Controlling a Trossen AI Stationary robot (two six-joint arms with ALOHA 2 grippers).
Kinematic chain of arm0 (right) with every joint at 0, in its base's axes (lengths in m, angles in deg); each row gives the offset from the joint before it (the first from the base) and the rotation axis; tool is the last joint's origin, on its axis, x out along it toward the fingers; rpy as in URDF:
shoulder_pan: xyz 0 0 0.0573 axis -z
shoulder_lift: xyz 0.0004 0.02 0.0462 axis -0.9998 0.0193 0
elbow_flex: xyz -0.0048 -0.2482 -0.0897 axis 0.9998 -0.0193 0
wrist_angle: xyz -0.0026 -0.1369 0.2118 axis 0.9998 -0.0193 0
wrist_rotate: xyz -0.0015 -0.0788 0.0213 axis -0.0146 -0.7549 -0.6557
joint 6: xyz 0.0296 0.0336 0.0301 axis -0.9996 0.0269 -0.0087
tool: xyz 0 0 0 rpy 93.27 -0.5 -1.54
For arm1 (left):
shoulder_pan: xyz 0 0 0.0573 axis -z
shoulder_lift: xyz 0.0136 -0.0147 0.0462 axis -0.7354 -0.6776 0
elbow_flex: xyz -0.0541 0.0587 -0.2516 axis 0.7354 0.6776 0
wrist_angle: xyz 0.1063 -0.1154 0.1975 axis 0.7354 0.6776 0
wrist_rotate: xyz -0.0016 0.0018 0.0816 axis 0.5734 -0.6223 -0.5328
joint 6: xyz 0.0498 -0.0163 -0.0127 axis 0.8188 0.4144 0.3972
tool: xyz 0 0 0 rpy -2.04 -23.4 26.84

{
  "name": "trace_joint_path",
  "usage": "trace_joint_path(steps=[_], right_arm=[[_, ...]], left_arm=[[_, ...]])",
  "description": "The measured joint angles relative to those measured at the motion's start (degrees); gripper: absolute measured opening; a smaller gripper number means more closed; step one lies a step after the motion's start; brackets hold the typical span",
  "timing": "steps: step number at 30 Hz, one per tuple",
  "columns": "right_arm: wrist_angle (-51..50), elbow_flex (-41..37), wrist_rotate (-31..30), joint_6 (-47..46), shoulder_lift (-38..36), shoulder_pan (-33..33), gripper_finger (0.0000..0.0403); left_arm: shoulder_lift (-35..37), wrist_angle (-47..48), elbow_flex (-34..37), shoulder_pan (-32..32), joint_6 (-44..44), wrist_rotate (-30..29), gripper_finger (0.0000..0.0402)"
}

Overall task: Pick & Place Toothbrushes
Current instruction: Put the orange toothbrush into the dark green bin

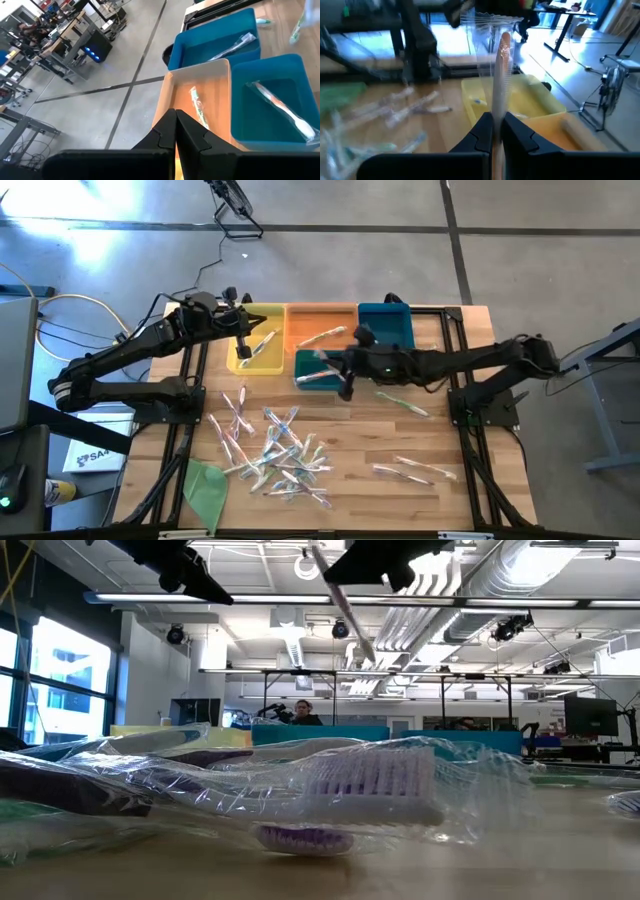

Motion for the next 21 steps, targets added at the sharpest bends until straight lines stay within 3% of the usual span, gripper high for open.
trace_joint_path(steps=[11, 21], right_arm=[[0.42, 2.1, 7.18, 4.88, 10.87, 6.14, 0.0014], [0.69, 2.1, 9.15, 5.57, 17.48, 8.3, 0.0014]], left_arm=[[0.0, 0.04, 0.0, -0.02, 0.02, -1.36, 0.0], [0.0, 0.04, 0.0, -0.02, 0.02, -3.43, 0.0]])
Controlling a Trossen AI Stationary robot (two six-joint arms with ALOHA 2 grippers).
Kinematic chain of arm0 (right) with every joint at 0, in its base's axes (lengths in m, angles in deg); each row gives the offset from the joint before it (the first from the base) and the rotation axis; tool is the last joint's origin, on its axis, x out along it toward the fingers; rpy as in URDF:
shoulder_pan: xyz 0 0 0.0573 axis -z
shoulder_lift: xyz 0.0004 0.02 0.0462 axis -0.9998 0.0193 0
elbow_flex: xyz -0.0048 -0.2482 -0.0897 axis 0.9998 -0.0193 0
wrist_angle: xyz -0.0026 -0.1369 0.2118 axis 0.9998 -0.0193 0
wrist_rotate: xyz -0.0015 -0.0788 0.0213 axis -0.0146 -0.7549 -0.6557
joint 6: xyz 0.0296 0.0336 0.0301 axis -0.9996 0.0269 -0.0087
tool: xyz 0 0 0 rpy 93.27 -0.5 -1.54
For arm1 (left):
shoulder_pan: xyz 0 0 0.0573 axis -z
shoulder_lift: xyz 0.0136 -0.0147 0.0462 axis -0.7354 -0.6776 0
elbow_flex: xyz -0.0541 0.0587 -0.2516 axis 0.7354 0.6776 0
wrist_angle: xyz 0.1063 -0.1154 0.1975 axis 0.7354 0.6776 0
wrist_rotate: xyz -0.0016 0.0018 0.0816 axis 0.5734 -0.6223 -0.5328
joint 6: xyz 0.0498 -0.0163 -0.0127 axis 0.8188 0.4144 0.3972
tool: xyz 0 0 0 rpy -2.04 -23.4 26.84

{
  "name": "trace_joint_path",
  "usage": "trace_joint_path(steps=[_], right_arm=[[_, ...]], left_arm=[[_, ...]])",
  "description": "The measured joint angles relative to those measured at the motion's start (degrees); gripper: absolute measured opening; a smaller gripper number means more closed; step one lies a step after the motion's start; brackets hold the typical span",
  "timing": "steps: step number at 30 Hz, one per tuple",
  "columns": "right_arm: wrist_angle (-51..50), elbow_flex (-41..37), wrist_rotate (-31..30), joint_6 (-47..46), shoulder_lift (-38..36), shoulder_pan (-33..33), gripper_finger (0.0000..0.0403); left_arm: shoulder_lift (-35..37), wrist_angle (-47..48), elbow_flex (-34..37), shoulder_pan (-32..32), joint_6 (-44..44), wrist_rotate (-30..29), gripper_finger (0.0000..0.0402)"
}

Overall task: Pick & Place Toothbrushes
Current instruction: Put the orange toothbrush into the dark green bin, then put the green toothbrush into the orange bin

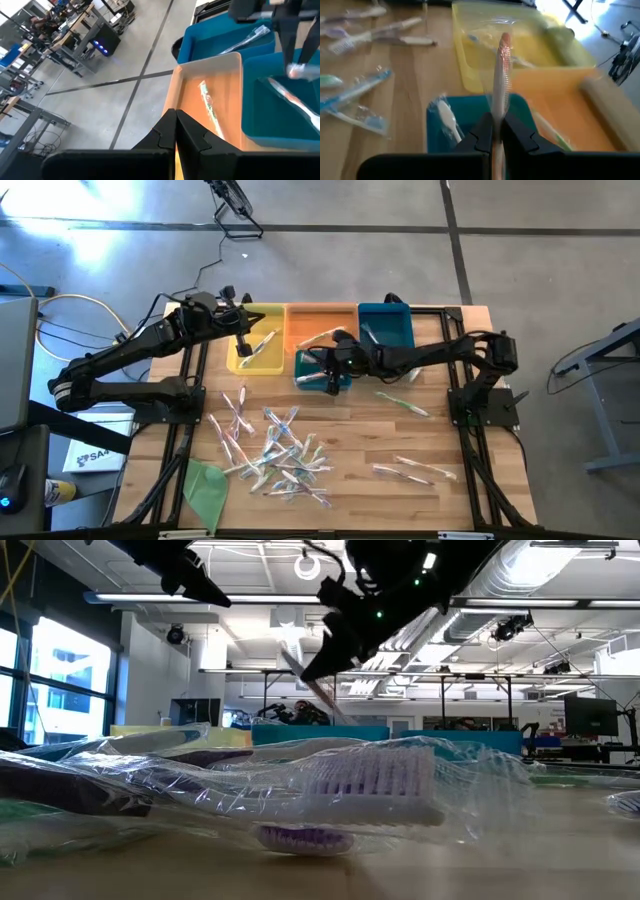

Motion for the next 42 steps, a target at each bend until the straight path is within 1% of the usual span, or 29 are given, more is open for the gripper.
trace_joint_path(steps=[4, 10, 13, 16, 23, 25, 27, 30, 33, 36, 42], right_arm=[[-0.29, 0.0, -0.39, 0.89, 2.02, 0.47, 0.0014], [-0.57, 0.0, 0.01, 1.49, 2.33, 1.09, 0.0014], [-0.65, 0.0, 2.86, 1.89, 2.33, 2.15, 0.0017], [-0.74, 0.0, 5.71, 1.25, 2.33, 2.93, 0.0044], [-0.78, 0.0, 4.98, 1.49, 2.33, 3.3, 0.014], [-0.62, 0.0, 5.15, 1.74, 2.33, 3.3, 0.0159], [-0.33, 0.0, 5.01, 2.3, 2.33, 3.3, 0.0168], [0.32, -0.01, 4.91, 2.75, 2.03, 3.3, 0.0169], [0.81, -0.07, 4.42, 2.73, 0.28, 3.27, 0.0159], [2.23, -0.04, 3.31, 2.75, -2.59, 3.15, 0.0144], [1.45, -0.04, 2.84, 0.66, -9.65, 3.03, 0.0102]], left_arm=[[0.0, 0.0, 0.0, 0.0, 0.0, -0.04, 0.0], [0.0, 0.01, 0.0, 0.0, 0.0, -0.13, 0.0], [0.0, 0.01, 0.0, 0.01, 0.0, -0.13, 0.0], [0.0, 0.01, 0.0, 0.0, 0.0, -0.13, 0.0], [0.0, 0.02, 0.0, 0.0, 0.0, -0.13, 0.0], [0.0, 0.07, 0.0, 0.0, 0.0, -0.13, 0.0], [0.0, 0.09, 0.01, 0.01, 0.0, -0.11, 0.0], [0.0, 0.09, 0.01, 0.0, 0.0, -0.11, 0.0], [0.0, 0.2, 0.02, 0.0, 0.0, -0.1, 0.0], [0.0, 0.48, 0.02, 0.0, 0.0, -0.06, 0.0], [0.0, 0.57, 0.02, 0.01, 0.0, 0.05, 0.0]])
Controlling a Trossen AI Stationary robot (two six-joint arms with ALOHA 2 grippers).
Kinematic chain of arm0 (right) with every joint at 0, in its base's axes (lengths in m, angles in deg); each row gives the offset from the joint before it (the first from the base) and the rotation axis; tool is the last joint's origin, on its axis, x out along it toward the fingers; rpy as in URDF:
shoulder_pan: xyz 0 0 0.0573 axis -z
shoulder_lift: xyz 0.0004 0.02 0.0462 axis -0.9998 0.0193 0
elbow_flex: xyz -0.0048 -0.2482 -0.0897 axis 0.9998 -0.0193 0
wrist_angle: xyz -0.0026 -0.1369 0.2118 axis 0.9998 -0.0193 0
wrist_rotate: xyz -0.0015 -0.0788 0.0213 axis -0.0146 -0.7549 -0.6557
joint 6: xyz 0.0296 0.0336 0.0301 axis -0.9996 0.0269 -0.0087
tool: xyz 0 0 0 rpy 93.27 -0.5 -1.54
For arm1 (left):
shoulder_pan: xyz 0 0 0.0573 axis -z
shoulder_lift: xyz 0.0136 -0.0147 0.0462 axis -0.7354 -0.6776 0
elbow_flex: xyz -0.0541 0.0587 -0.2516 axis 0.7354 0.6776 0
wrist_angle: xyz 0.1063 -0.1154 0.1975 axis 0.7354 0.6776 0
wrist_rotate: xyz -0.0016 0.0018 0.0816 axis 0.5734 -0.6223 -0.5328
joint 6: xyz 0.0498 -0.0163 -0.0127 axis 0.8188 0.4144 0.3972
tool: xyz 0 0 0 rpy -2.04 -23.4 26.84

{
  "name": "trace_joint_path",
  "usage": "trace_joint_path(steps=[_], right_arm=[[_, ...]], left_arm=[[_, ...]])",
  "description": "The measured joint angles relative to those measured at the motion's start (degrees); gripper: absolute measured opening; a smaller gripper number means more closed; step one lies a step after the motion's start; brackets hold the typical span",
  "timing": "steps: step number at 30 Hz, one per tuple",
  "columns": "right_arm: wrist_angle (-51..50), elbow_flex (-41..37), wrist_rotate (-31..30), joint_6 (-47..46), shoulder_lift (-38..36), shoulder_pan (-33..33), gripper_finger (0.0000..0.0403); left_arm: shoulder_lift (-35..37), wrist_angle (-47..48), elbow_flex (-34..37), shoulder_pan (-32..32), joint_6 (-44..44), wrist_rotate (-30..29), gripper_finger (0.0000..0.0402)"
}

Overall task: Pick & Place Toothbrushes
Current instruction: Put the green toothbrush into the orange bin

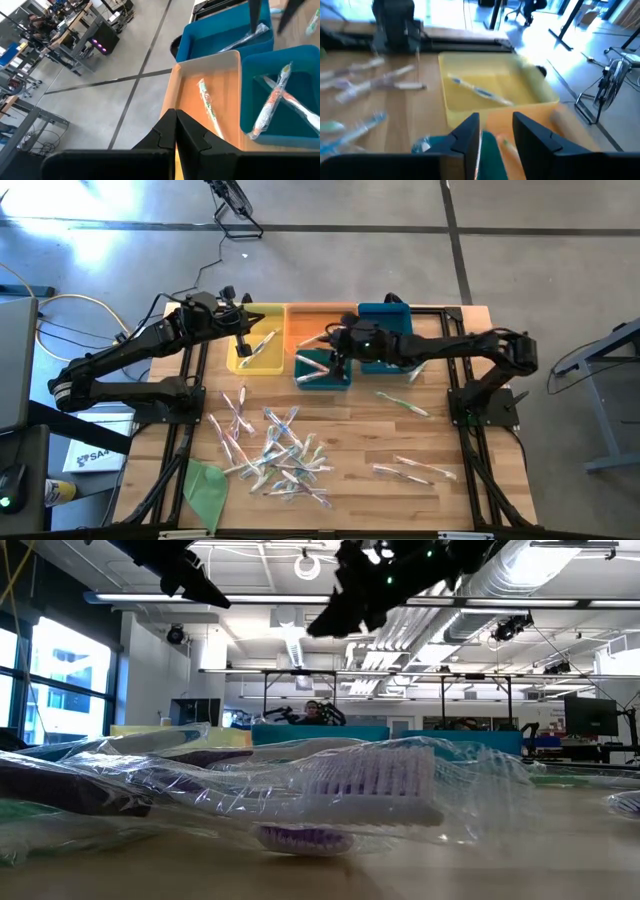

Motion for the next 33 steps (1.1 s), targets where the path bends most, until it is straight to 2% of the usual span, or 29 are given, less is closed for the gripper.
trace_joint_path(steps=[6, 11, 17, 21, 27, 33], right_arm=[[-0.89, 0.0, 1.75, -1.55, -4.43, -0.65, 0.005], [-1.16, 0.0, 3.08, -1.56, -5.11, -1.02, 0.0008], [-2.35, 0.0, 2.92, -3.82, -5.12, -1.02, 0.0003], [-6.63, 0.0, 2.62, -4.4, -6.81, -1.06, 0.0002], [-11.69, -0.64, 2.79, -6.11, -11.56, -2.17, 0.0002], [-13.08, -3.69, 0.45, -8.46, -17.68, -2.14, 0.0002]], left_arm=[[-0.02, -0.03, 0.0, 0.01, 0.0, -0.01, 0.0], [-0.02, -0.05, 0.0, -0.01, 0.0, -0.03, 0.0], [-0.02, -0.02, 0.0, -0.01, 0.0, -0.03, 0.0], [-0.02, 0.14, 0.0, -0.01, 0.0, 0.0, 0.0], [-0.02, 0.22, 0.0, 0.0, 0.0, 3.63, 0.0], [-0.02, 0.22, 0.0, -0.01, 0.09, 4.69, 0.0]])
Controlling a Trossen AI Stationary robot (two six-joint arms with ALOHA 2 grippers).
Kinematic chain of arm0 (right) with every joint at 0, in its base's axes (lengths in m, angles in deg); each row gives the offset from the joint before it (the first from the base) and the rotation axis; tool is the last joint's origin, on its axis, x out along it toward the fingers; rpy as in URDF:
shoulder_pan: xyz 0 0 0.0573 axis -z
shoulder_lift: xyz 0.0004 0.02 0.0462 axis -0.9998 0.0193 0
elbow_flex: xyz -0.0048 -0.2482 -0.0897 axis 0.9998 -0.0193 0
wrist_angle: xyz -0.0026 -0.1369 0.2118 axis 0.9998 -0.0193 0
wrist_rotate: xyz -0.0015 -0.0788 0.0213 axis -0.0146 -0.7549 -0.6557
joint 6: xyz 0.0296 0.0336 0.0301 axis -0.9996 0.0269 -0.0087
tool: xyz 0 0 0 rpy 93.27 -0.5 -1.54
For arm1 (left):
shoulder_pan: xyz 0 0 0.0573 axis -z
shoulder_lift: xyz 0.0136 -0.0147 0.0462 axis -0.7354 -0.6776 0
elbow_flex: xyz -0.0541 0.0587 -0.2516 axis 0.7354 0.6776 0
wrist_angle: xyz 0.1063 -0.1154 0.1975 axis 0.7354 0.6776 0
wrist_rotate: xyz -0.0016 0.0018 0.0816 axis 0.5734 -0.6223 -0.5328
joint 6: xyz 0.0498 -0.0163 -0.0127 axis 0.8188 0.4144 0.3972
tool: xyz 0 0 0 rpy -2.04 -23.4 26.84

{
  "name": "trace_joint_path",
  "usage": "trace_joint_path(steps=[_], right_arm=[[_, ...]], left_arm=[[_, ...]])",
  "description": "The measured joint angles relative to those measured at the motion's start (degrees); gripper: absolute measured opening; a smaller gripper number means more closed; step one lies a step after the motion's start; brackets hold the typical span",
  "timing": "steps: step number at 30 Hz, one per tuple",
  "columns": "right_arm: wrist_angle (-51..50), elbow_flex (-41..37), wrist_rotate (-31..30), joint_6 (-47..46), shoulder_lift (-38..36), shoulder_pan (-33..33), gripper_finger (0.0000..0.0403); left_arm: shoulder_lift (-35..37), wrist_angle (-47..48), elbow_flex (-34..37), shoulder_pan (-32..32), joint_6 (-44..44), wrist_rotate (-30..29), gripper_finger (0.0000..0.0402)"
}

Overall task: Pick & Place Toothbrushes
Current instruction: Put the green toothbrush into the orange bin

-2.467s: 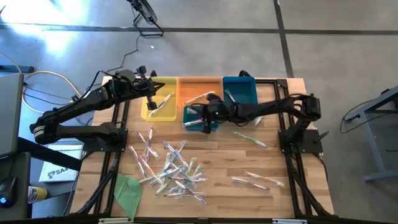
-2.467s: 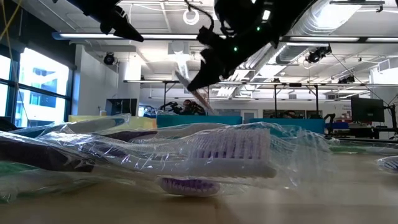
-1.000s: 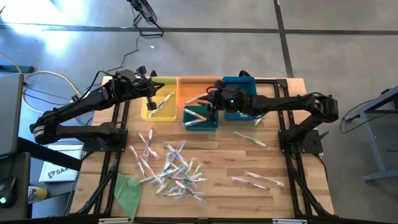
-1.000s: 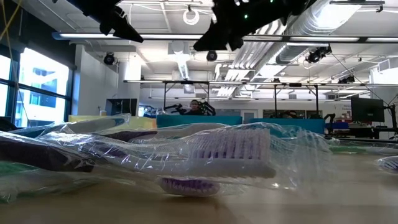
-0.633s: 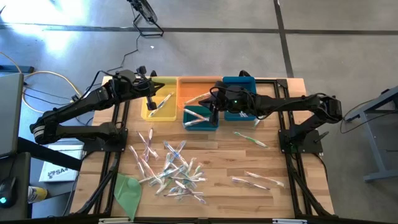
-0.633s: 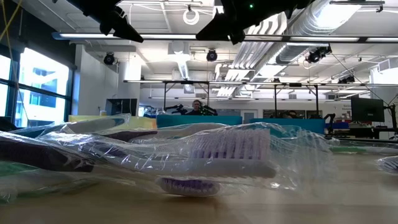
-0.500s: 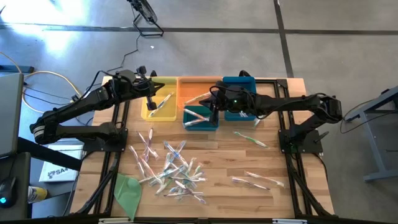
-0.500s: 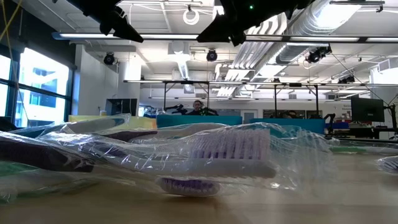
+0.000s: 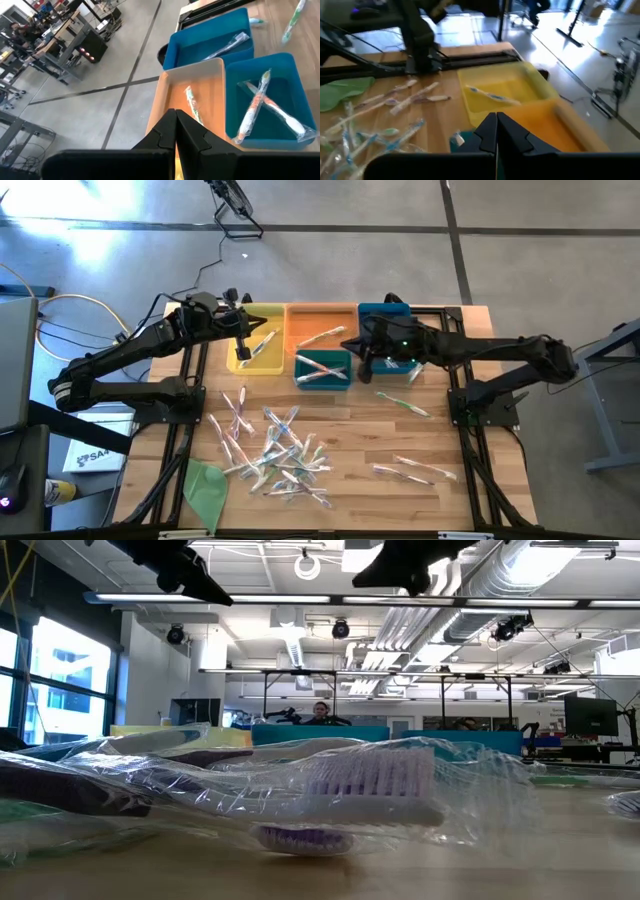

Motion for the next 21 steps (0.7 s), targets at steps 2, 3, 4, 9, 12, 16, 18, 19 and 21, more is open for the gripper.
trace_joint_path(steps=[2, 3, 4, 9, 12, 16, 18, 19, 21], right_arm=[[0.31, -1.63, -1.7, -1.0, -1.59, 0.03, 0.0002], [0.14, -2.7, -2.28, -1.76, -2.78, 0.04, 0.0002], [-0.34, -3.72, -2.89, -2.46, -3.92, 0.0, 0.0002], [-2.89, -7.74, -7.23, -5.1, -8.34, 0.06, 0.0002], [-5.01, -8.87, -9.13, -6.54, -10.56, 0.52, 0.0002], [-13.69, -9.06, -9.43, -9.96, -12.71, 1.58, 0.0002], [-18.85, -9.1, -9.38, -12.69, -13.25, 1.67, 0.0002], [-20.88, -9.1, -9.06, -14.22, -13.51, 1.57, 0.0002], [-24.1, -9.1, -7.55, -17.5, -13.96, 1.02, 0.0002]], left_arm=[[0.0, -0.02, 0.0, 0.0, 0.02, 0.02, 0.0], [0.0, -0.02, 0.02, 0.02, 0.04, 0.02, 0.0], [0.0, -0.02, 0.0, 0.01, 0.08, 0.01, 0.0], [0.0, -0.03, 0.02, 0.02, 0.16, 0.0, 0.0], [0.0, -0.05, 0.01, 0.02, 0.32, -0.15, 0.0], [0.0, -0.18, 0.02, 0.0, 1.75, -0.31, 0.0], [0.0, -0.7, 0.02, 0.0, 2.07, -0.48, 0.0], [0.0, -0.86, 0.02, 0.0, 2.36, -0.85, 0.0], [0.0, -0.94, 0.02, 0.0, 2.88, -1.34, 0.0]])
